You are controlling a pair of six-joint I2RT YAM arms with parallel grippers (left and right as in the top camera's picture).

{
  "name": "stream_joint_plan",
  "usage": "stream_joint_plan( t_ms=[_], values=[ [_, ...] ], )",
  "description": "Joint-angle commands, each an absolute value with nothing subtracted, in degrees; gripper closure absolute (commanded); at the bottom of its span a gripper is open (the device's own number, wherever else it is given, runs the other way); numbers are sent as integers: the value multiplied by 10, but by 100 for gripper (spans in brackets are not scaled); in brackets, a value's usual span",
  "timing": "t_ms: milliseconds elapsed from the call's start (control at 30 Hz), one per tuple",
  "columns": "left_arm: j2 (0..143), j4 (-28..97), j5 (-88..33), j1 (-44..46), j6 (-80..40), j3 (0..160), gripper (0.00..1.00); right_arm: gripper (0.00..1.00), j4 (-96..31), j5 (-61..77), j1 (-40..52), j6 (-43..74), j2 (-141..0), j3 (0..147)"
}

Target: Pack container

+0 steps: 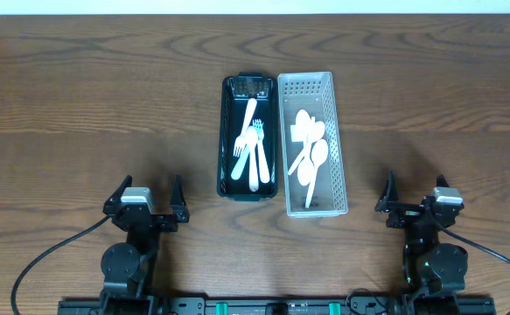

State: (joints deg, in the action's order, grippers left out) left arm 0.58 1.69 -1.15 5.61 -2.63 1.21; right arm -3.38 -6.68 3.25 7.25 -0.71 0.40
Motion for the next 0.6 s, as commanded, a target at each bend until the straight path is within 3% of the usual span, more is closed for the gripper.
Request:
stream_joint_plan(
  t_ms=[0,567],
  values=[
    [3,41,-9,53,-44,2,2,1,-36,-71,29,81,-3,3],
    [7,41,-9,53,-44,2,2,1,-36,-71,29,81,-3,3]
  ],
)
